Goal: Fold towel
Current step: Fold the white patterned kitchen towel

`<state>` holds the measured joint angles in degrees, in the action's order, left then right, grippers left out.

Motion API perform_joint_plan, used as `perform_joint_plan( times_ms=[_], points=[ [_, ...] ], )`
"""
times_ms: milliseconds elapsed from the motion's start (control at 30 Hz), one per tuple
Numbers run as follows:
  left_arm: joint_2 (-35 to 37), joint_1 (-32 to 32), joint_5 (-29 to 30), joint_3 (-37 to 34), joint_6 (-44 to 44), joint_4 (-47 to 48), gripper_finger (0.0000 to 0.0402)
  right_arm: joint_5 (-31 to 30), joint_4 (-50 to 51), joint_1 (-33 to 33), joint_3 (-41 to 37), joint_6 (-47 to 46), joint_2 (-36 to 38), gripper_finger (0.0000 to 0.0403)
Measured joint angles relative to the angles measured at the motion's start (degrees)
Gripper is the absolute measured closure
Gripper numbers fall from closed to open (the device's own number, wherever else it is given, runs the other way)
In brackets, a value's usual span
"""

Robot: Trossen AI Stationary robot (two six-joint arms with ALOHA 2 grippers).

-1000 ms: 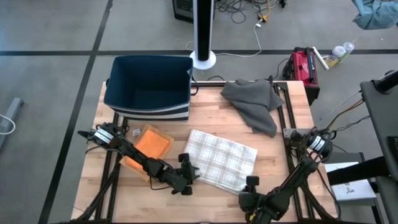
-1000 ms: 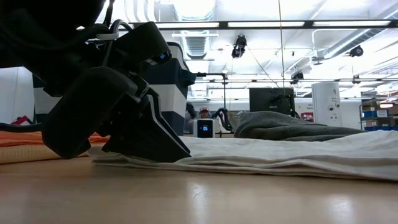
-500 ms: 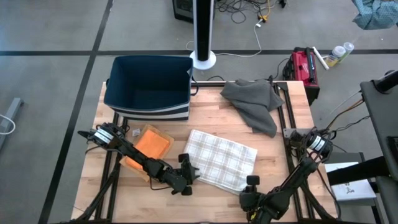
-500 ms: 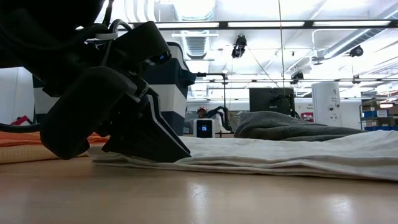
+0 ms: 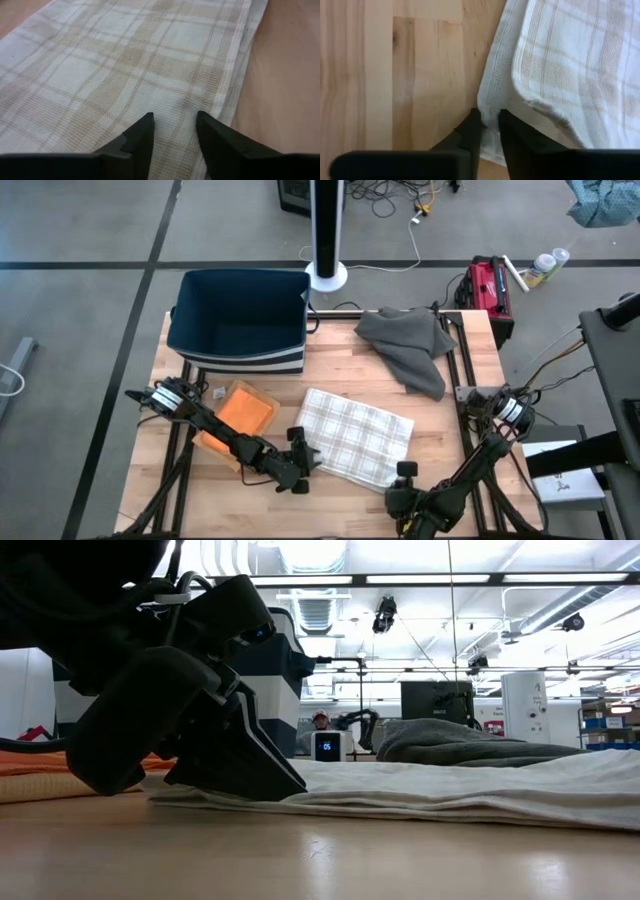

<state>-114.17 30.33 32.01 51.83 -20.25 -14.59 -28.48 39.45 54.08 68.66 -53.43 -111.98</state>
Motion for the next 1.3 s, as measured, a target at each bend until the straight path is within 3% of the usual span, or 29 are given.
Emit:
perform_joint_plan(
  times_ms=[233,533,967,1300],
  points=[
    [0.0,0.0,-0.04,0.02,-0.02,-0.15,0.0273,0.59,2.73,-0.02,1.73,0.05,0.69,0.0398],
    [0.0,0.0,-0.06,0.04,-0.02,-0.34,0.0271,0.12,14.58,0.0,5.67,-3.59,3.76,0.04],
    [-0.02,0.04,-0.19,0.09,-0.11,-0.57,0.0251,6.55,11.87,0.31,5.42,-3.57,1.19,0.04],
    [-0.04,0.11,-0.22,0.09,-0.02,-0.81,0.0259,7.38,12.34,0.33,5.4,-3.57,0.17,0.04]
  ],
)
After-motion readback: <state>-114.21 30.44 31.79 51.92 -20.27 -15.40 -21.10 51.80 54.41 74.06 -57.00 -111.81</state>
